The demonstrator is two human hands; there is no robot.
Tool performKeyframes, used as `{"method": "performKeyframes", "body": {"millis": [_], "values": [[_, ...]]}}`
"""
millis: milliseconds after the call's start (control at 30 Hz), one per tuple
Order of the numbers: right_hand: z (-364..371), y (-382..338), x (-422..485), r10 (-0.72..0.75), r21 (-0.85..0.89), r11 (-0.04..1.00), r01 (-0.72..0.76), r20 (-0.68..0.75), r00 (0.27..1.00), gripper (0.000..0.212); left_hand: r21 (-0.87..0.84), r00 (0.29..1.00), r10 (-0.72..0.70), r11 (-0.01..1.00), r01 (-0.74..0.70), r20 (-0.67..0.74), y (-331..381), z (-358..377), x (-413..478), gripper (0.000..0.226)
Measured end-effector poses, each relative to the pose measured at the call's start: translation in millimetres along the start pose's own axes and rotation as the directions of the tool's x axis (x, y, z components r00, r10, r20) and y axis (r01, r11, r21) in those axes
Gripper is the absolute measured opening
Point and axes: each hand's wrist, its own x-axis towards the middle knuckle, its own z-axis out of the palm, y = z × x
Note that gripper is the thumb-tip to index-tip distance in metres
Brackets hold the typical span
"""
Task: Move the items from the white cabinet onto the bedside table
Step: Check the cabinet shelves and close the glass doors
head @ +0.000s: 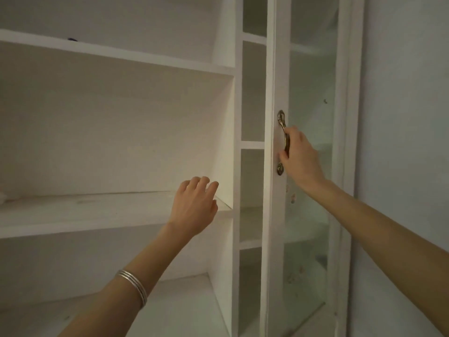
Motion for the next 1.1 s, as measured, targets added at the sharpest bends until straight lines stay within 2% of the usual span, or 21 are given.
{"method": "performKeyframes", "body": {"millis": [167, 400, 533, 633, 733, 867, 1100], "values": [[25, -9, 13, -0.002, 0.004, 1.000, 0.002, 0.040, 0.999, 0.040, -0.014, 0.997, -0.012, 1.000, 0.013, 0.075, -18, 47, -8, 0.041], [52, -10, 23, -0.022, 0.003, 1.000, 0.022, 0.051, 0.998, 0.040, -0.084, 0.988, -0.042, 0.995, 0.055, 0.148, 7, 101, -18, 0.054], [68, -10, 28, 0.018, 0.053, 0.998, -0.020, 0.034, 0.999, 0.032, -0.093, 0.988, -0.044, 0.994, 0.058, 0.148, 21, 120, -19, 0.060], [78, -7, 31, -0.018, 0.002, 1.000, 0.018, 0.019, 1.000, 0.038, -0.083, 0.993, -0.040, 0.995, 0.050, 0.115, 27, 127, -17, 0.062], [82, -4, 35, -0.019, 0.017, 1.000, 0.019, -0.005, 1.000, 0.023, -0.061, 0.996, -0.034, 0.997, 0.039, 0.087, 29, 133, -17, 0.061], [85, -4, 39, -0.048, -0.075, 0.996, 0.049, 0.009, 0.999, 0.042, -0.039, 0.995, -0.030, 0.999, 0.034, 0.098, 29, 135, -20, 0.061], [92, -1, 42, -0.073, -0.086, 0.994, 0.073, -0.003, 0.997, 0.043, -0.015, 0.996, -0.016, 1.000, 0.017, 0.089, 28, 134, -21, 0.064]]}}
